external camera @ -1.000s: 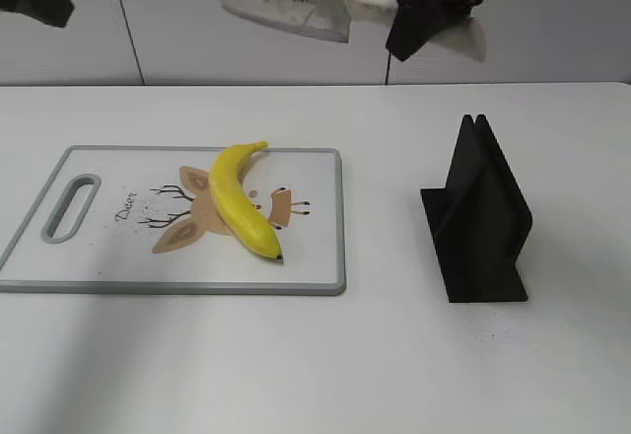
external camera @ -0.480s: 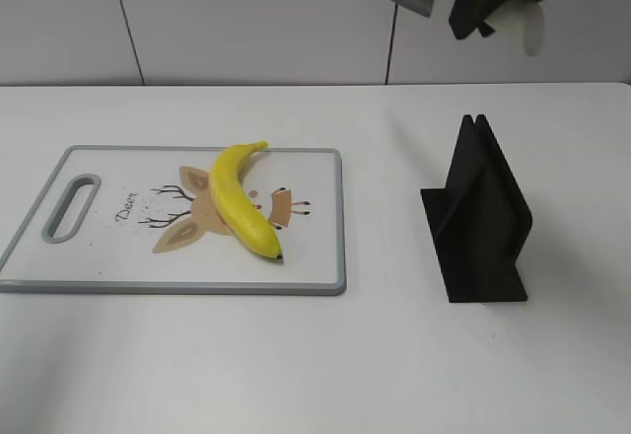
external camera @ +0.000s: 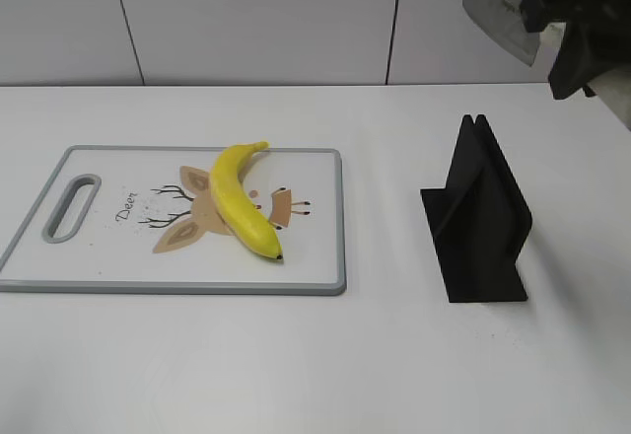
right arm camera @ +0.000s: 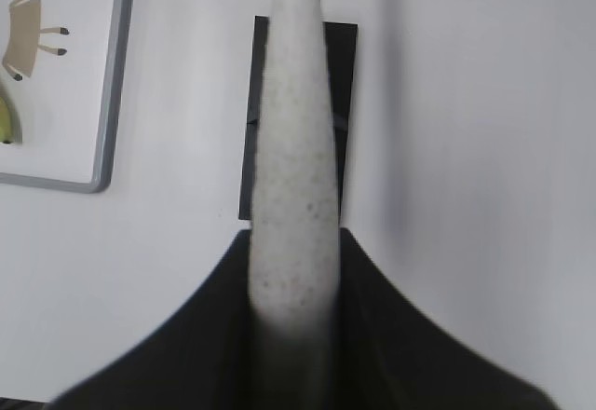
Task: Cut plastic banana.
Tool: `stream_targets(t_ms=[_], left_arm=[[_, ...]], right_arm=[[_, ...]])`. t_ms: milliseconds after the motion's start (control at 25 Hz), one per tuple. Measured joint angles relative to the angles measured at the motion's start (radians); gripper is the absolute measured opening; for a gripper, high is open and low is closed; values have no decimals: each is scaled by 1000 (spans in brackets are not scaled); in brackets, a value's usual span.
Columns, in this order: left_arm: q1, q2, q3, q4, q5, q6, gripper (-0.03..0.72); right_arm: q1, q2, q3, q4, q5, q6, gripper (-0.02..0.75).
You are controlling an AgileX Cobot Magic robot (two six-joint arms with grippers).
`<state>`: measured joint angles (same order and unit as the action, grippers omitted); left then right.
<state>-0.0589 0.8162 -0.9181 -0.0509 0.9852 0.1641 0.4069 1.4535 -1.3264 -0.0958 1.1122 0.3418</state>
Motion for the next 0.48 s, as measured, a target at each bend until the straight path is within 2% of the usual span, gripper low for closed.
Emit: stream_targets(t_ms=[480], left_arm=[[0, -481, 311, 4, 38, -3, 591]], right_arm=[[0, -55, 187, 0, -106, 33, 181]])
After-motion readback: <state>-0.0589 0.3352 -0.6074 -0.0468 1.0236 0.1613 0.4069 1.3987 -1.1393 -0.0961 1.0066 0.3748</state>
